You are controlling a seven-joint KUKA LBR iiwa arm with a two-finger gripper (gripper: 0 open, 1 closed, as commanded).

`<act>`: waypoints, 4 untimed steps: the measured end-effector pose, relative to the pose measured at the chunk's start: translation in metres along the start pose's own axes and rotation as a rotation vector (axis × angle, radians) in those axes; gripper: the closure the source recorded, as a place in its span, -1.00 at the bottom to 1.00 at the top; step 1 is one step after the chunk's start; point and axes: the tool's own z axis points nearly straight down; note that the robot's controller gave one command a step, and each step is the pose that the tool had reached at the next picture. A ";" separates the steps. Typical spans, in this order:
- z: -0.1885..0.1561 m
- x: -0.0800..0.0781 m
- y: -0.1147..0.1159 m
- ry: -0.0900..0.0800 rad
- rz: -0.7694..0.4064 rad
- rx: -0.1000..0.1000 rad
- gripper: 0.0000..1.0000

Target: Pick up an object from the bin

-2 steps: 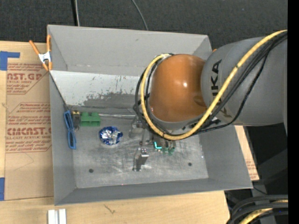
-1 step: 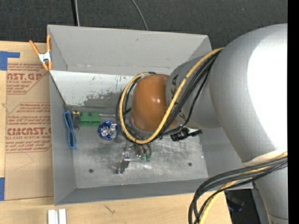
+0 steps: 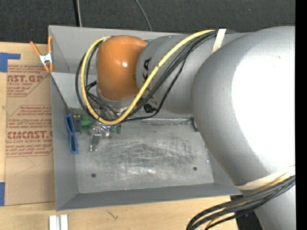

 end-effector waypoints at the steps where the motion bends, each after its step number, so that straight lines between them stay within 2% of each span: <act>1: 0.042 0.000 -0.015 -0.007 0.199 -0.002 -1.00; 2: 0.061 0.030 0.018 -0.014 -0.257 0.000 -1.00; 3: 0.060 0.035 0.018 0.015 -0.258 0.006 1.00; 4: -0.080 0.033 0.016 -0.002 -0.262 0.003 1.00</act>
Offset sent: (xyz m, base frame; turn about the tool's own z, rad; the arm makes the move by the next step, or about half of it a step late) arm -0.0043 -0.0245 -0.0704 0.2417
